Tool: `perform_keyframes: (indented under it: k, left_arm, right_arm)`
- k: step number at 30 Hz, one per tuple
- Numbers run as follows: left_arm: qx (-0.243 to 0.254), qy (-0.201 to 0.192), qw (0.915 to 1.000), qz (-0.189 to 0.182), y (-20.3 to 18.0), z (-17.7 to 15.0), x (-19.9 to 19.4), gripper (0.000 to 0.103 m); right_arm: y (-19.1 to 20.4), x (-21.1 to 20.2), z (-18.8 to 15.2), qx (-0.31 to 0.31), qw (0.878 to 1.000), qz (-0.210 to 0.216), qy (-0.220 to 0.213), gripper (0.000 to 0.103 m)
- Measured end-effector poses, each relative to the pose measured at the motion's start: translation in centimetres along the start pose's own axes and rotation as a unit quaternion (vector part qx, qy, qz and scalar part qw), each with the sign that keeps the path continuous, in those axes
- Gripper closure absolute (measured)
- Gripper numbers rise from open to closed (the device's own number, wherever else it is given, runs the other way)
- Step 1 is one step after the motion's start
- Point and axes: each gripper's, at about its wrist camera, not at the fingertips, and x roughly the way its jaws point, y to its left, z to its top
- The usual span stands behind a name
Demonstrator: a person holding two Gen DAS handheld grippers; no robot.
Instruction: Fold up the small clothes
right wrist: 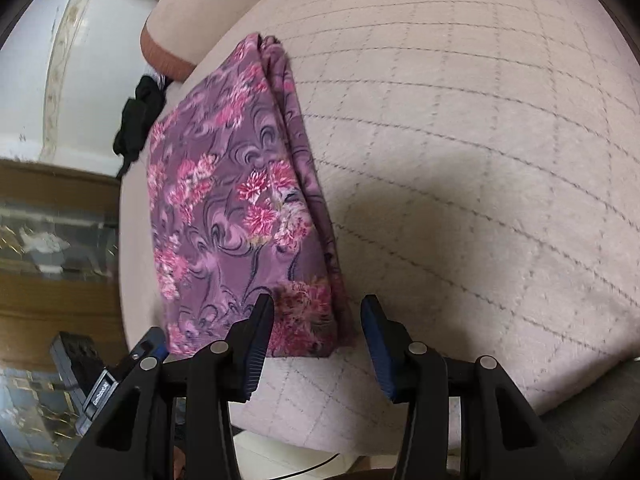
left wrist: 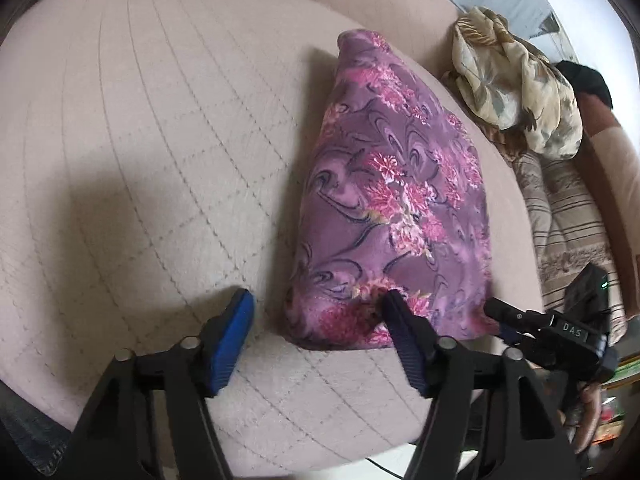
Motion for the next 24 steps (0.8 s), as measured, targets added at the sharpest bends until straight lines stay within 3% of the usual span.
perform_keyframes:
  k: [1, 2, 4, 6, 9, 12, 15, 17, 21, 24]
  left_arm:
    - [0.01, -0.001, 0.9999, 0.0, -0.2, -0.1, -0.1, 0.073]
    - [0.012, 0.008, 0.9998, -0.017, -0.3, 0.0, -0.1, 0.087]
    - [-0.006, 0.009, 0.9992, -0.039, 0.3, 0.2, -0.8, 0.092]
    - [-0.022, 0.001, 0.9973, -0.07, 1.0, 0.4, -2.6, 0.092]
    - [-0.018, 0.006, 0.9993, -0.034, 1.7, 0.0, -2.3, 0.094]
    - [-0.026, 0.014, 0.9994, -0.015, 1.8, -0.3, -0.6, 0.085]
    - [0.003, -0.02, 0.999, 0.039, 0.8, -0.5, -1.4, 0.06]
    - [0.03, -0.042, 0.9946, 0.09, -0.2, -0.9, -1.9, 0.038]
    - [0.061, -0.055, 0.9886, 0.126, -1.2, -1.2, -2.0, 0.035]
    - [0.085, -0.072, 0.9817, 0.154, -2.0, -1.6, -2.6, 0.035]
  right_arm:
    - [0.4, 0.2, 0.0, -0.008, 1.0, -0.008, 0.0, 0.059]
    - [0.7, 0.3, -0.1, -0.02, 1.0, -0.022, 0.001, 0.07]
    - [1.3, 0.3, -0.3, -0.034, 0.998, -0.046, -0.002, 0.087]
    - [1.1, -0.6, -0.5, -0.028, 0.999, -0.035, -0.014, 0.094]
    - [0.9, -1.4, -0.7, -0.029, 0.999, -0.03, -0.024, 0.095]
    - [0.8, 0.2, -0.5, -0.027, 0.999, -0.042, -0.005, 0.092]
    - [1.9, 0.2, -0.4, -0.05, 0.997, -0.064, -0.019, 0.084]
    - [2.3, 0.3, -0.5, -0.052, 0.997, -0.06, -0.022, 0.066]
    - [2.2, 0.2, -0.6, -0.035, 0.999, -0.032, -0.025, 0.043]
    - [1.9, -0.1, -0.8, -0.029, 0.998, -0.036, -0.03, 0.042]
